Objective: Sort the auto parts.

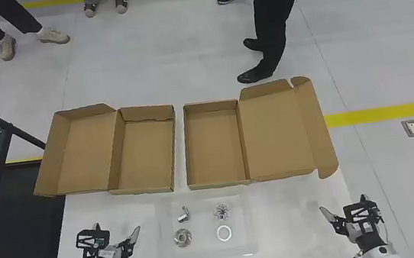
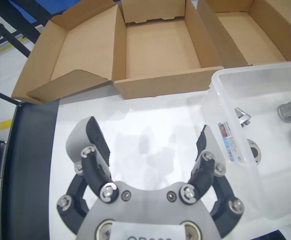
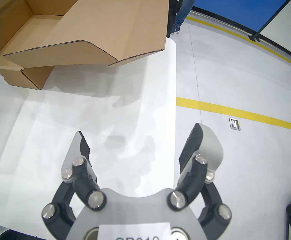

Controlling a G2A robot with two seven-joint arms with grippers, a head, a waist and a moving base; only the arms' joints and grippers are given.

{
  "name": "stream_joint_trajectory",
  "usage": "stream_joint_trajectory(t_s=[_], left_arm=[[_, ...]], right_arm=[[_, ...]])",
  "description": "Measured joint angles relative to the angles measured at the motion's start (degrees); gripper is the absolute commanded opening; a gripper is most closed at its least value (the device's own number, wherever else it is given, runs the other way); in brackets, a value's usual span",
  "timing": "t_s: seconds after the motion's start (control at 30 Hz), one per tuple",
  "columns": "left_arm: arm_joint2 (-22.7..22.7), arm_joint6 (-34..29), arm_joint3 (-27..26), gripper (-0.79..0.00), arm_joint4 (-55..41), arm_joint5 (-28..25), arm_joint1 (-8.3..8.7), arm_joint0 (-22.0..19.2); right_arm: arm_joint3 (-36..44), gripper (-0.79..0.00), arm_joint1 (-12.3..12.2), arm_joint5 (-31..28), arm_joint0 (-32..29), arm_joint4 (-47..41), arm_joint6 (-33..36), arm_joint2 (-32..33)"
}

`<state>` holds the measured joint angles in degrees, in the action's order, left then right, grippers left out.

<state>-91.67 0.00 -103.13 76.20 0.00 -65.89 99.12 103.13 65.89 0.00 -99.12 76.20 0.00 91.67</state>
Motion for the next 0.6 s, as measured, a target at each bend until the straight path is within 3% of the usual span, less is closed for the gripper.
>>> stream_joint_trajectory(t_s=[0.33, 0.6], left_arm=[[-0.01, 0.04, -0.01, 0.000, -0.06, 0.00, -0.01, -0.01], [-2.01, 2.06, -3.17, 0.000, -0.45, -0.95, -0.06, 1.10]], right_arm=[[0.33, 0.000, 0.00, -0.33, 0.07, 0.08, -0.35, -0.07], [10.32, 0.000, -0.79, -9.71, -1.31, 8.69, -9.33, 1.76]])
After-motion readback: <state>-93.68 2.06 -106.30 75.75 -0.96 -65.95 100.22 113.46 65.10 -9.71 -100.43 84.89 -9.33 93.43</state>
